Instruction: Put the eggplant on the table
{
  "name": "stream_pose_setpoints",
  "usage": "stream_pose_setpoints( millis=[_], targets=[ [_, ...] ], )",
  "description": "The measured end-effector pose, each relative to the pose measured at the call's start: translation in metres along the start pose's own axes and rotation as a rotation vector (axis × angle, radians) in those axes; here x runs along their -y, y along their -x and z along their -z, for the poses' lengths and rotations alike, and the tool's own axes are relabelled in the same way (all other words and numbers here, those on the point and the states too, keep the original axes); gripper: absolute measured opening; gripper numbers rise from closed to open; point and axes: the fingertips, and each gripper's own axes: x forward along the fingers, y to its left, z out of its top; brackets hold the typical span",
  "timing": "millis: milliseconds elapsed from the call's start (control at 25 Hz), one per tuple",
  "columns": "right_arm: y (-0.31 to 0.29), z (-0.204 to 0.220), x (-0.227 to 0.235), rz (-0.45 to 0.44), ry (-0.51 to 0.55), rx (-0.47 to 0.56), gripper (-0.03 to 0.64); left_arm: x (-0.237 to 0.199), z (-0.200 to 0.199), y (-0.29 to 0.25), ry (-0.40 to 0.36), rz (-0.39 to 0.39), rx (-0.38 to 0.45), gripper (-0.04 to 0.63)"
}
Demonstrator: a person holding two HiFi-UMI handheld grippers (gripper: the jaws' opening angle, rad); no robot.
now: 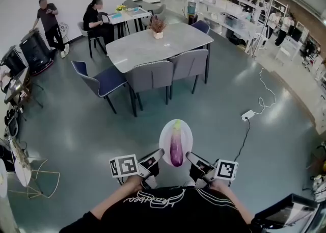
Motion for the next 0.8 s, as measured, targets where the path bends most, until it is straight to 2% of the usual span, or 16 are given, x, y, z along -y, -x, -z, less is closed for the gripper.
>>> stream_pose_setpoints(
  millis=[520, 800],
  targets=[
    [0.007, 0.0, -0.004, -0.018, -0.042, 0.068, 0.018, 0.003, 0.002, -0.001, 0.027, 0.044, -0.028, 0.022],
    [0.02, -0.016, -0.001, 0.022, -0.035, 0.097, 0.018, 0.012, 0.005, -0.021, 0.03, 0.065, -0.061, 0.023]
  ],
)
